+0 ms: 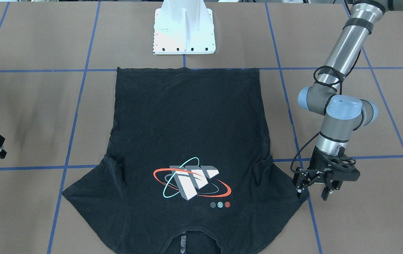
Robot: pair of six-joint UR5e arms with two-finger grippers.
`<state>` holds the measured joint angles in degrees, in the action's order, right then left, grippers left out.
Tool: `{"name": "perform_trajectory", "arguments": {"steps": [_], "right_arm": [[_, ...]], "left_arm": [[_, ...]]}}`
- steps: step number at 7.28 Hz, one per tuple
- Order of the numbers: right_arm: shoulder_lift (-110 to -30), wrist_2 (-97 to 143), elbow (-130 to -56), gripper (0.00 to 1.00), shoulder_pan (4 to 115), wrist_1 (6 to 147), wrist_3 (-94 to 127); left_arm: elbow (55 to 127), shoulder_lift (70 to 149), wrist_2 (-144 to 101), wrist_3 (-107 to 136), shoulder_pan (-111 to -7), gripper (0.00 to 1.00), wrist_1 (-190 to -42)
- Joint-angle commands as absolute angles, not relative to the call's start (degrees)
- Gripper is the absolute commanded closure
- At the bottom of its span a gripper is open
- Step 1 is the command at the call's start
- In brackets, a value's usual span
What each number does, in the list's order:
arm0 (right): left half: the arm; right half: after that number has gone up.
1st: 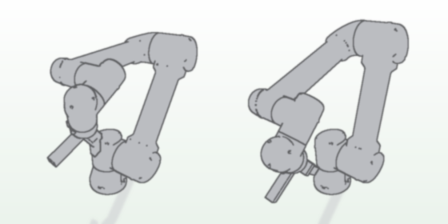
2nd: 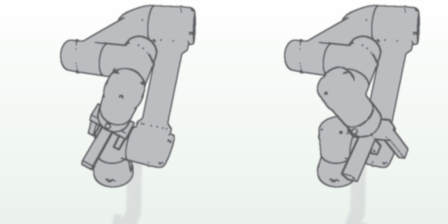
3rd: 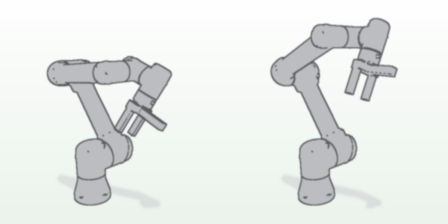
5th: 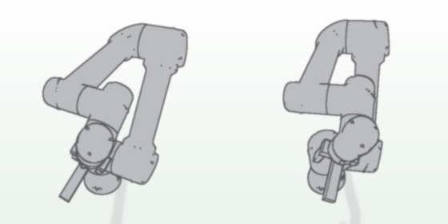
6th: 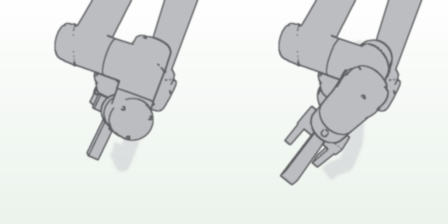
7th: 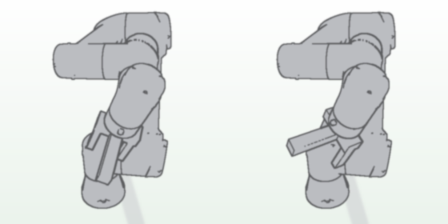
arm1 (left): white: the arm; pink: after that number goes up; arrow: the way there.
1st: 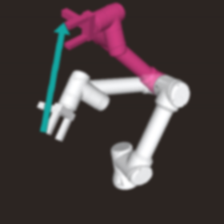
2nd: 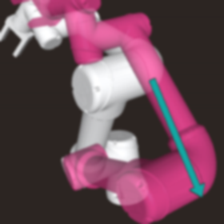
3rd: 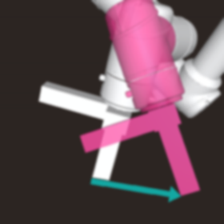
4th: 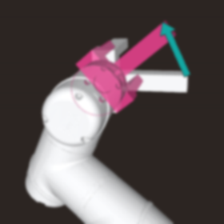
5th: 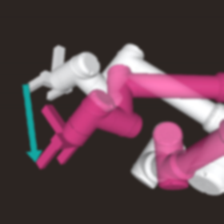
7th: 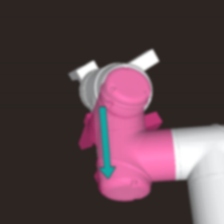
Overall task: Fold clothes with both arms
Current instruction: 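Move the left gripper toward the shirt's shoulder nearest it while the right arm moves in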
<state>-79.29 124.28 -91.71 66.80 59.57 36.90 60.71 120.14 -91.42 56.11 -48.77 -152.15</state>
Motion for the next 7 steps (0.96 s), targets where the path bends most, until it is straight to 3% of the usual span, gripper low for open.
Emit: {"name": "perform_trajectory", "arguments": {"steps": [1, 4, 7], "right_arm": [[-79.5, 124.3, -91.7, 0.00, 66.8, 59.5, 36.9], [-79.7, 124.2, -91.7, 0.00, 66.8, 59.5, 36.9], [-79.9, 124.2, -91.7, 0.00, 66.8, 59.5, 36.9]], "left_arm": [[60.6, 120.2, -91.2, 52.7, -48.7, 0.29, -152.1], [60.5, 120.1, -91.4, 52.7, -47.8, 0.29, -152.1], [60.5, 119.9, -91.5, 52.8, -47.4, 0.38, -152.1]]}}
